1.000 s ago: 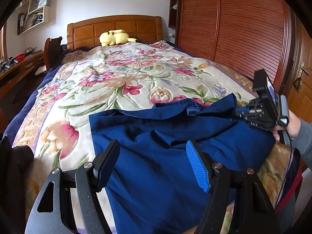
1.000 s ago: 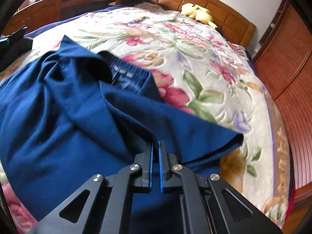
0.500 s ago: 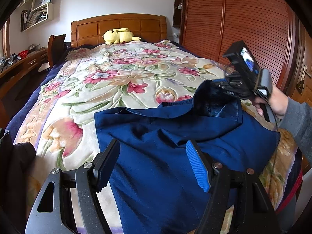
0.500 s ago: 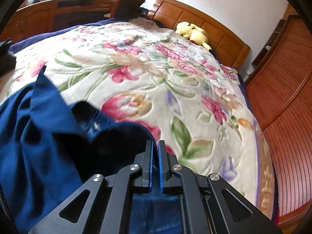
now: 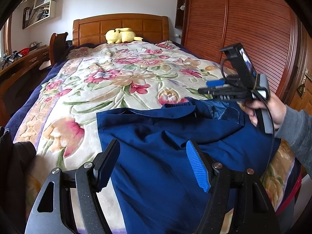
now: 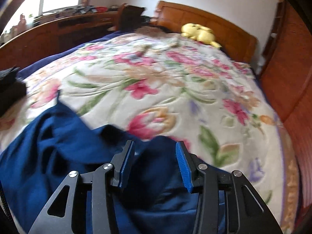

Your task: Fold large clothes

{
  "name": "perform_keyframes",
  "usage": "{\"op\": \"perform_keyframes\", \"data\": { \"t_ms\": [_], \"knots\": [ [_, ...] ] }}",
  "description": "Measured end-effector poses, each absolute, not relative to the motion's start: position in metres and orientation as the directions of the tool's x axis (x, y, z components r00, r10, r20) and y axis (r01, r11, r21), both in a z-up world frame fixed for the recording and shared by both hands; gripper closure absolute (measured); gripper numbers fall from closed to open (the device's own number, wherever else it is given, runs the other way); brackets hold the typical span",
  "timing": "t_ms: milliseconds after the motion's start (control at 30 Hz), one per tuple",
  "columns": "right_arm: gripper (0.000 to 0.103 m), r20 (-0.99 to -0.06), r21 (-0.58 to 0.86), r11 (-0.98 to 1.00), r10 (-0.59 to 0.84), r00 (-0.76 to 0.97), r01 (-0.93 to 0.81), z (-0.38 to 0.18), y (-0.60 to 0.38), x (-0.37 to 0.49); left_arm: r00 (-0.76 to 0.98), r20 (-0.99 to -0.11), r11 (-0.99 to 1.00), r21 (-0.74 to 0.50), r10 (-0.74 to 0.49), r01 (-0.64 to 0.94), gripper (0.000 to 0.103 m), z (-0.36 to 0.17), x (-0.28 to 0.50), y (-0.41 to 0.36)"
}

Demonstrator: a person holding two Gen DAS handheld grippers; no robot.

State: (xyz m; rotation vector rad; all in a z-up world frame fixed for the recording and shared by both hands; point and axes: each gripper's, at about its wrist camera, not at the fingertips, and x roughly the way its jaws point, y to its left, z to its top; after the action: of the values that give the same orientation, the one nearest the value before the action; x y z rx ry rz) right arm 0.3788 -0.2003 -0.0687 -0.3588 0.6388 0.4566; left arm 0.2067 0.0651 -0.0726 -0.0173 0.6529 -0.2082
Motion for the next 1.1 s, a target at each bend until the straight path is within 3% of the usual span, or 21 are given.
{"op": "perform_keyframes", "data": {
  "t_ms": [267, 667, 933, 1100],
  "knots": [
    [0.057, -0.696, -0.161, 0.701, 0.419, 0.583, -0.695, -0.091, -0.163, 0.358, 0.776, -0.606, 0.984, -0.087, -0.174, 0.153, 0.032, -0.074, 0.209, 0.077],
    [0.047, -0.722, -0.252, 0.632, 0.382, 0.577, -0.733, -0.107, -0.132, 0.362, 0.774, -0.611, 0.986, -0.082, -0.164, 0.145, 0.032, -0.075, 0.207, 0.085],
    [0.047, -0.65, -0.362, 0.73, 0.248, 0.718, -0.58, -0.095, -0.131, 0.394, 0.775, -0.61, 0.986, -0.082, -0.164, 0.144, 0.032, -0.075, 0.206, 0.087],
    [0.047, -0.603, -0.327, 0.851, 0.148, 0.784, -0.411, -0.073, -0.147, 0.428, 0.772, -0.613, 0.985, -0.08, -0.167, 0.15, 0.032, -0.076, 0.208, 0.085]
  ]
}}
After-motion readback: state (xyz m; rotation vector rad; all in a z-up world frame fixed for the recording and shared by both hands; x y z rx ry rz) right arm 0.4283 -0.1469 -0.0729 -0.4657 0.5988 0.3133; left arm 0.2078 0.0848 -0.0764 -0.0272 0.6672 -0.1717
